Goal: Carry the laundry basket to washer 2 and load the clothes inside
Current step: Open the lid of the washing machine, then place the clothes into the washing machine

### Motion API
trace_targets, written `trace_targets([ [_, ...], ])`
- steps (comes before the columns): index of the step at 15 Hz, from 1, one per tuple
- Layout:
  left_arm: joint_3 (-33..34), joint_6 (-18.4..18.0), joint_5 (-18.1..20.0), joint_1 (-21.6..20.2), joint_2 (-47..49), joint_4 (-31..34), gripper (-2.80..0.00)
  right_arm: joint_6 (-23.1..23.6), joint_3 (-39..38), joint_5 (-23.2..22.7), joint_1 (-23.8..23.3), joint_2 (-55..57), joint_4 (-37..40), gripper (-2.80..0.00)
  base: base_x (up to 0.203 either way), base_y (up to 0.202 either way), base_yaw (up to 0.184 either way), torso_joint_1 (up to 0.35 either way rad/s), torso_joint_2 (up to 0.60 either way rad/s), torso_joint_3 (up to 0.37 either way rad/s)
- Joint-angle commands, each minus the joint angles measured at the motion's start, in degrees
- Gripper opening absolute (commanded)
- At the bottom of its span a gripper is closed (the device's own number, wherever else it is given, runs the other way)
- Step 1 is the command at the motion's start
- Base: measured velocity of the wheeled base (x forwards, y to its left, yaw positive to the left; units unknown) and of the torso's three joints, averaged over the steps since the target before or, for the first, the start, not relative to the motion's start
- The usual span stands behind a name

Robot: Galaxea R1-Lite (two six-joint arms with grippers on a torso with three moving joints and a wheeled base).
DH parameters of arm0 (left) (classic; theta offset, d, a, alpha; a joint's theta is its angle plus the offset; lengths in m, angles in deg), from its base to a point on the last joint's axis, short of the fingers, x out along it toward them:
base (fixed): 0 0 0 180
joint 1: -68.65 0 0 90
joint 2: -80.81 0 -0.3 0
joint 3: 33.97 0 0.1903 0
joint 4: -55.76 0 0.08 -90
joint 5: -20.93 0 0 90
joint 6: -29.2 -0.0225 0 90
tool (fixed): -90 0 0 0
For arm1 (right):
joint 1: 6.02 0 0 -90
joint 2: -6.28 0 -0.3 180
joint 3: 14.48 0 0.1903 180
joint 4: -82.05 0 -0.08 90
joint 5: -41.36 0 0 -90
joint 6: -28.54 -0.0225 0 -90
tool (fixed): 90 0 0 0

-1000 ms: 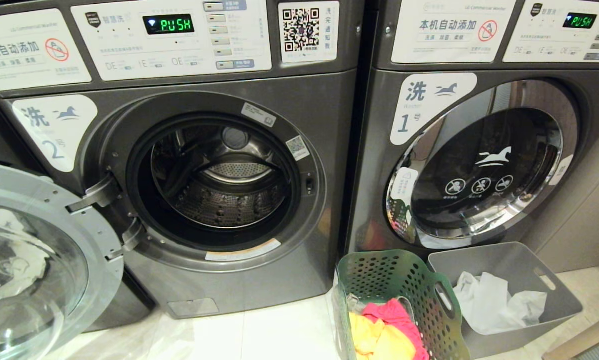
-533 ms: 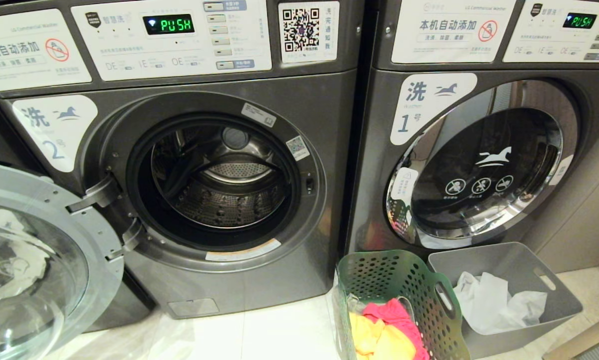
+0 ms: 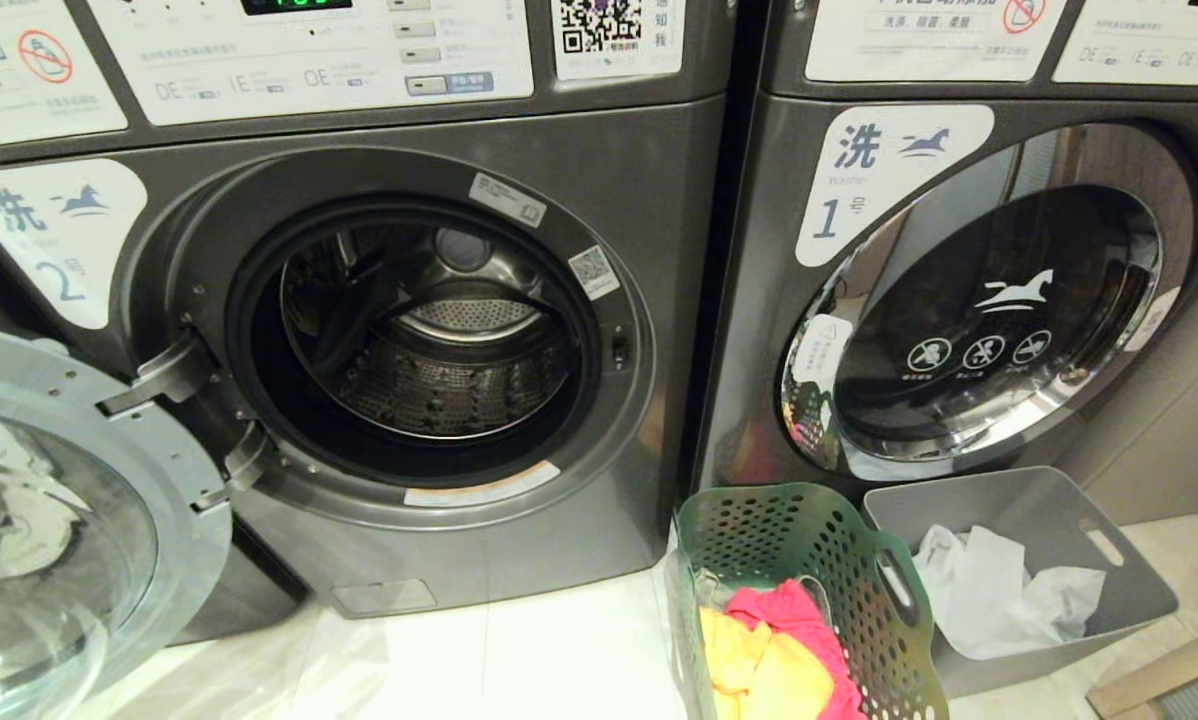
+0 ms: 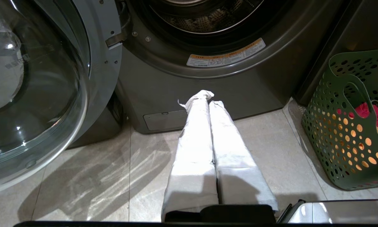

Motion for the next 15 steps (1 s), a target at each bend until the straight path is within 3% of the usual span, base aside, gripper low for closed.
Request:
trace_targets([
  [1, 0.0, 0.0, 0.0, -0.1, -0.1, 0.0, -2.8, 0.1, 0.0, -0.1, 0.0, 0.0, 0.1, -2.8, 0.0, 0.0, 0.0, 0.005, 0.01, -0.203],
  [15, -0.1, 0.7, 0.0, 0.0, -0.1, 0.2, -2.8, 0.4, 0.0, -0.1, 0.0, 0.1, 0.1, -2.8, 0.0, 0.0, 0.0, 0.003, 0.0, -0.197],
])
